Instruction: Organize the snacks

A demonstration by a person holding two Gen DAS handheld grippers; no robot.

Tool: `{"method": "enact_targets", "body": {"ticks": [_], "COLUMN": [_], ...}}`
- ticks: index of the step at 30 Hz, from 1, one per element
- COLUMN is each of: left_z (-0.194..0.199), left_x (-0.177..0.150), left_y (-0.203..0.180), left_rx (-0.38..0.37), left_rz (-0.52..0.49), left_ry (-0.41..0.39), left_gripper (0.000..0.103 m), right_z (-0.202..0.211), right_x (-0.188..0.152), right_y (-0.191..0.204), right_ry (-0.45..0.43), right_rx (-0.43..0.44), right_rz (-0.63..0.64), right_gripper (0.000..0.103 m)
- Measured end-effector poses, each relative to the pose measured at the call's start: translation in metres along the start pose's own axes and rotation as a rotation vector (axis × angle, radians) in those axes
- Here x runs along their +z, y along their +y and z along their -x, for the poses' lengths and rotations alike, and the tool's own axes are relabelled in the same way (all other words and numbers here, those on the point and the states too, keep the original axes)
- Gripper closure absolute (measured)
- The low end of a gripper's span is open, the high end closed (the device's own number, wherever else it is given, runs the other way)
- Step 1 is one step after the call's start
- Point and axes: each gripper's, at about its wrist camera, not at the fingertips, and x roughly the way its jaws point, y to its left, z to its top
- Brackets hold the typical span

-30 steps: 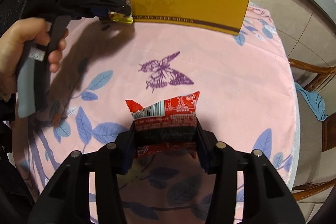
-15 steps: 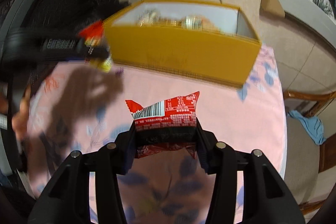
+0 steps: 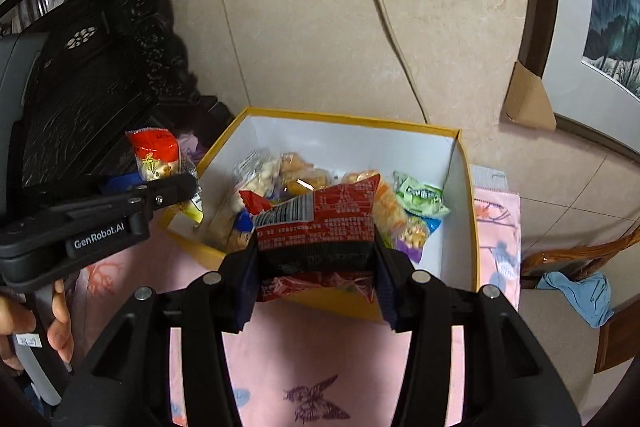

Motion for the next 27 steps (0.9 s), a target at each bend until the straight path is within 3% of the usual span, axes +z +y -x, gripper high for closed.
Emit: {"method": "enact_targets", "body": {"ticks": [10, 11, 12, 13, 14, 18, 23, 27], "left_z": [-0.01, -0.01, -0.01, -0.01, -0.008, -0.009, -0.01, -0.009], "left_x": [0.029, 0.033, 0.035, 0.038, 0.04, 0.043, 0.041, 0.041], "left_y": [0.006, 0.008, 0.009, 0.01, 0.011, 0.009, -0.002, 0.001], "left_rx": [0.015, 0.009, 0.002, -0.009, -0.021, -0.023, 0.099, 0.093], "left_rz": [0.006, 0.016, 0.022, 0.035, 0.044, 0.042, -0.044, 0.005], "left_ry": [-0.022, -0.028, -0.029, -0.033, -0.042, -0.033, -0.028, -0.02], "left_gripper": [0.065, 0.059, 0.029, 0.002, 0.002, 0.002, 0.002, 0.002], "right_z": [-0.013, -0.014, -0.016, -0.017, -0.018, -0.022, -0.018, -0.015], "right_x": [0.03, 0.034, 0.039, 0.042, 0.043, 0.043, 0.038, 0.037], "right_y": [-0.013, -0.015, -0.016, -0.016, -0.017, -0.019, -0.02, -0.021], "right_ry": [-0.025, -0.031, -0.032, -0.031, -0.031, -0.007, -0.034, -0.032], "right_rx": [-0.034, -0.044, -0.061, -0.083, -0.106, -0.127, -0.143, -0.137], "right_rz": [-0.036, -0.043, -0.048, -0.049, -0.052, -0.048, -0.051, -0.073], "right_gripper": [0.051, 0.042, 0.018, 0.007, 0.001, 0.001, 0.001, 0.001]}}
